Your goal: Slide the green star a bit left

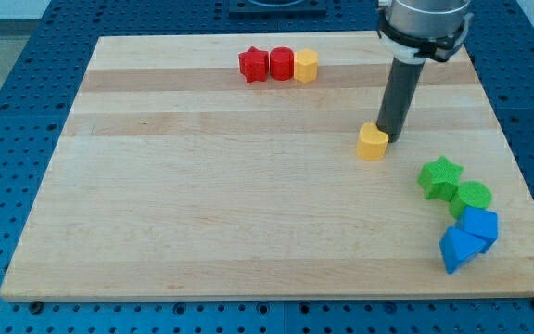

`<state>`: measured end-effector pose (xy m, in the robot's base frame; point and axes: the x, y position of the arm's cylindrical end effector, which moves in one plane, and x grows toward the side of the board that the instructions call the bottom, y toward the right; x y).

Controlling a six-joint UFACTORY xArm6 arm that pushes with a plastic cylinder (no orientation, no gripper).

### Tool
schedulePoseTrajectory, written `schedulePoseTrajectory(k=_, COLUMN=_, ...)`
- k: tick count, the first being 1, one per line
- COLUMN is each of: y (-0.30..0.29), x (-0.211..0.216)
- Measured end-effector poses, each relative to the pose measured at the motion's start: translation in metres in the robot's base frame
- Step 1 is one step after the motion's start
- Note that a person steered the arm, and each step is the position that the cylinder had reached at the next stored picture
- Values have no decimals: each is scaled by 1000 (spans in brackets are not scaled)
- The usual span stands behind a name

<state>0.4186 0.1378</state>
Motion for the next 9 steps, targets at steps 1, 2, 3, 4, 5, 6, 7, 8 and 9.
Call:
schedulePoseTrajectory(k=1, y=-24, x=-1)
schedulePoseTrajectory(k=2, y=-48, x=-1)
schedulePoseTrajectory(k=3, y=-76, x=2)
schedulePoseTrajectory(k=4, y=-104, x=14)
schedulePoseTrajectory(k=5, y=-110, x=34)
schedulePoseTrajectory(k=6, y=-93, x=30)
schedulePoseTrajectory(k=7, y=-74, x=18)
schedulePoseTrajectory(k=8, y=-61, x=18)
schedulePoseTrajectory(k=9, y=-52, x=26)
